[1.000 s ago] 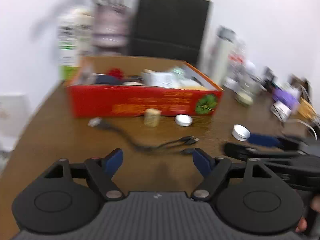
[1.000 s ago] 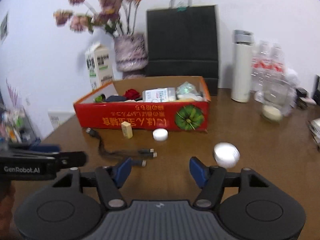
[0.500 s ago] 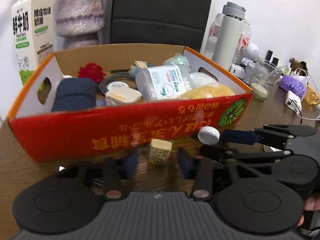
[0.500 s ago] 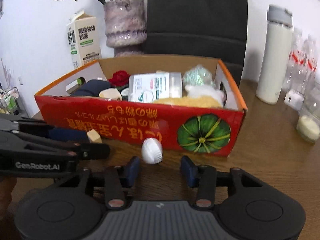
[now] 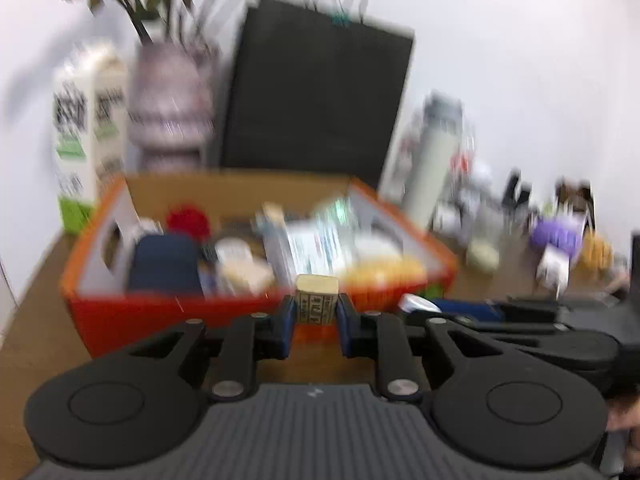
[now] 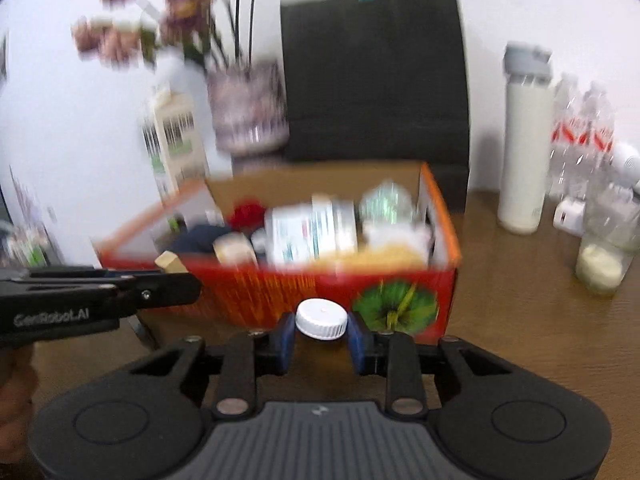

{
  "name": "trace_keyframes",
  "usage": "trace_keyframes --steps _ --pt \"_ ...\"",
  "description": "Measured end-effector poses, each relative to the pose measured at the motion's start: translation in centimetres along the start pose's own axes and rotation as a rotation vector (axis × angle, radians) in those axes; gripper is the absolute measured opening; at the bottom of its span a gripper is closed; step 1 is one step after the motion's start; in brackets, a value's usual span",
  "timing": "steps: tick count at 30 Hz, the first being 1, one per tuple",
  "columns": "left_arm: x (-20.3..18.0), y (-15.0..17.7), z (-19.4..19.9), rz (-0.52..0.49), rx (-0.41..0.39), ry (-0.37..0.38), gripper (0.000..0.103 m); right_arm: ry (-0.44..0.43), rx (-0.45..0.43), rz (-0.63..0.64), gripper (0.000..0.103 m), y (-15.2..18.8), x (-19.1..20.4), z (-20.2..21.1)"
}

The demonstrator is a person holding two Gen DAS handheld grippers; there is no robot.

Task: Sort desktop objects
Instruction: 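Carry the beige block and white cap into the box and open both tools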

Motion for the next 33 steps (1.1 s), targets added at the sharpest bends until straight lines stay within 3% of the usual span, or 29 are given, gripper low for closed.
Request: trace_keyframes --steps 3,5,8,10,13,15,21,24,27,28,30,31,33 --pt "1.6 -3.7 0.2 0.068 0.012 -0.021 0.022 0.023 -0.041 -0.018 0.027 -3.7 -0.2 1.0" --pt "2.2 -6.5 -1.1 0.059 0.047 -0.065 0.022 0.043 -0.059 -0.038 0.027 -6.4 -0.7 0.4" --pt "3.2 -9.4 -4.6 0.052 0.098 -0.078 0.022 0.045 -0.015 -0.045 0.027 -10.2 -2.0 -2.9" --pt "3.8 -10.5 -7.7 0.044 0.168 -0.135 0.022 0.03 0.047 -0.075 0.027 -11.9 -3.2 -5.7" --pt "5.1 -10.5 -11.5 0.045 0.272 -0.19 0.022 0.03 0.157 -0.103 0.027 -13.0 -4.7 -10.0" --pt "5.9 -9.9 -13.5 0.063 0.341 -0.179 0.022 0.046 0.209 -0.104 0.027 -13.2 -5.3 -12.1" --pt "6.2 -8.6 -16.0 0.038 0.395 -0.199 0.022 0.073 0.309 -0.107 0.028 -12.0 -5.9 -16.3" --pt "5.7 -8.5 -16.5 0.008 0.439 -0.19 0.023 0.083 0.332 -0.106 0.041 -11.8 -5.9 -16.6" --pt "5.4 -8.3 -16.1 -0.039 0.458 -0.178 0.024 0.065 0.3 -0.119 0.054 -12.3 -5.9 -15.3" --pt "5.4 -8.3 -15.9 -0.04 0.458 -0.18 0.026 0.067 0.291 -0.12 0.056 -12.6 -5.9 -14.9" --pt "5.5 -8.7 -15.2 -0.028 0.449 -0.198 0.041 0.068 0.283 -0.122 0.057 -13.1 -5.9 -14.1" --pt "5.5 -8.9 -14.9 -0.022 0.442 -0.211 0.056 0.068 0.28 -0.126 0.059 -13.3 -5.9 -13.6" --pt "5.7 -9.7 -13.9 0.006 0.421 -0.229 0.059 0.074 0.283 -0.126 0.066 -13.7 -5.6 -12.7"
Point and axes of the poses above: each gripper's, at about its wrist camera, not at the fingertips, and z roughly against the way its jaws point, x to its left, y to its underside, the point moved 1 cm from there along -z, roughly the way its jaws point, and after that the axes turned 10 degrees about -y, right-handed, at the moved point
